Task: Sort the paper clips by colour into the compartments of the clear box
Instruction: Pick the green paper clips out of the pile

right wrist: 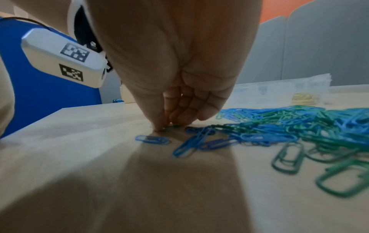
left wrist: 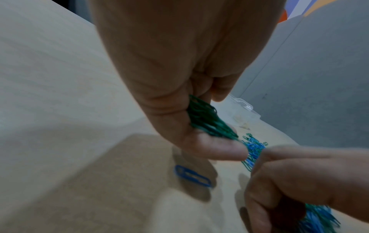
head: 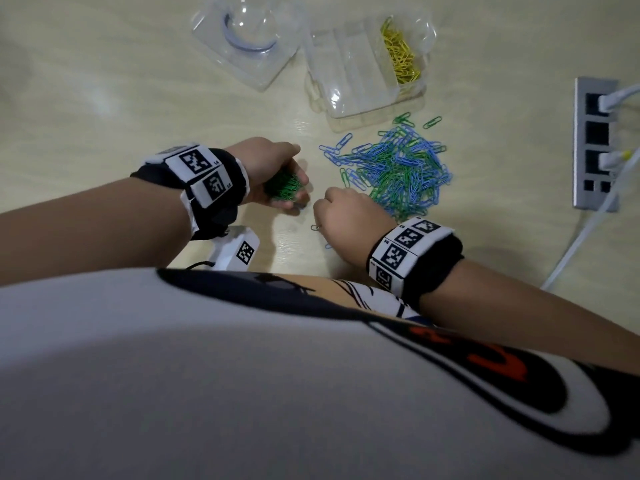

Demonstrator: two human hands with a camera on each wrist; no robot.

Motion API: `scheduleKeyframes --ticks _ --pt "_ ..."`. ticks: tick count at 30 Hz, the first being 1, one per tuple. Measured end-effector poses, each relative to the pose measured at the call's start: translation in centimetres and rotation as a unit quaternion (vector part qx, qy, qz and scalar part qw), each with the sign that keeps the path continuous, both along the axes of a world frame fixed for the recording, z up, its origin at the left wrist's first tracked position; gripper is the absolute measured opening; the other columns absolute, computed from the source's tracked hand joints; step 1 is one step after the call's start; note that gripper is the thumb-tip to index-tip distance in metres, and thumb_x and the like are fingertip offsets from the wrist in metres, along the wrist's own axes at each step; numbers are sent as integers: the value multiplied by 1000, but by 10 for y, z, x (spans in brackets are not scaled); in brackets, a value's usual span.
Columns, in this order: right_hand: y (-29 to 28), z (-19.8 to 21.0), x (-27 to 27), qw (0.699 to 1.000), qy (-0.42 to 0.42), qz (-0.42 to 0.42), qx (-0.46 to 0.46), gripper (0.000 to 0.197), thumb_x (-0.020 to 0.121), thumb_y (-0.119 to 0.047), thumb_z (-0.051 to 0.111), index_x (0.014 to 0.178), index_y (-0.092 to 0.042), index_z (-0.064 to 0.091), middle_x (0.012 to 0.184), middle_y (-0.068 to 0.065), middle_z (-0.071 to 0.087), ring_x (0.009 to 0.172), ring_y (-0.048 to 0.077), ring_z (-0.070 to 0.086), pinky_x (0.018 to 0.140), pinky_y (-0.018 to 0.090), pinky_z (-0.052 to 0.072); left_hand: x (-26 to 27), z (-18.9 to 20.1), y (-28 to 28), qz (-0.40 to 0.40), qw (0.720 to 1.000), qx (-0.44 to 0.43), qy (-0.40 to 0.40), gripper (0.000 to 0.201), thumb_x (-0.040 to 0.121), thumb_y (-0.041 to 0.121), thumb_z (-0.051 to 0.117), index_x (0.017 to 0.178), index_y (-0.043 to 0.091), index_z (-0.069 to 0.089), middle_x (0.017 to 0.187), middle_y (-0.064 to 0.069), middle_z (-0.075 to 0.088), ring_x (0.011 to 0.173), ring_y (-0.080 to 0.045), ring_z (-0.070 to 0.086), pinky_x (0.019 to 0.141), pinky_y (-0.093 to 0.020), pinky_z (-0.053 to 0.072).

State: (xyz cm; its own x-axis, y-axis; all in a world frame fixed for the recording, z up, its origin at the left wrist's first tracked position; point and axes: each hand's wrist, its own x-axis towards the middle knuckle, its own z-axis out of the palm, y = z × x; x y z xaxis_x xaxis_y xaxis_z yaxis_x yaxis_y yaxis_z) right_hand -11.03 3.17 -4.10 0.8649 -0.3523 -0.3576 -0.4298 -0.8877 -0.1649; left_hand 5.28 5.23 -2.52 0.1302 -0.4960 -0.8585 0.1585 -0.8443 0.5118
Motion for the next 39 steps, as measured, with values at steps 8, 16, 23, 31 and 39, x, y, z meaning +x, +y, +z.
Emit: scheduleKeyframes --ticks 8,16,23,31,39 --pt "-10 -7 -11 999 -14 -43 20 21 96 -12 45 115 -8 53 113 12 53 105 31 54 77 36 42 -4 -5 -8 -13 1000 -1 -1 51 102 38 29 76 5 57 62 -15 58 75 -34 64 67 -32 54" --pt "-19 -4 -11 999 20 -25 -31 26 98 -18 37 115 -8 54 115 11 56 107 30 54 81 38 39 -8 -7 -8 -23 1000 4 2 51 102 39 29 76 5 57 64 -16 56 68 -32 62 65 -31 53" --pt "-41 2 -9 958 -66 -265 84 21 92 -15 48 110 -8 55 106 12 62 98 32 59 76 35 45 -8 -7 -8 -7 1000 0 13 50 102 37 28 77 4 56 61 -15 56 64 -30 62 62 -29 54" --pt "-50 -9 2 961 -46 -261 75 20 92 -16 51 108 -7 60 105 11 63 97 30 59 71 32 41 -9 -3 -12 -9 1000 9 7 52 103 38 27 75 5 55 64 -15 54 64 -28 60 55 -24 53" --pt "-56 -2 4 976 2 -210 65 15 89 -21 51 99 -10 55 94 6 54 83 27 50 65 32 34 -9 -4 -18 -15 1000 9 2 53 103 37 27 74 3 56 61 -15 54 56 -26 56 50 -22 49"
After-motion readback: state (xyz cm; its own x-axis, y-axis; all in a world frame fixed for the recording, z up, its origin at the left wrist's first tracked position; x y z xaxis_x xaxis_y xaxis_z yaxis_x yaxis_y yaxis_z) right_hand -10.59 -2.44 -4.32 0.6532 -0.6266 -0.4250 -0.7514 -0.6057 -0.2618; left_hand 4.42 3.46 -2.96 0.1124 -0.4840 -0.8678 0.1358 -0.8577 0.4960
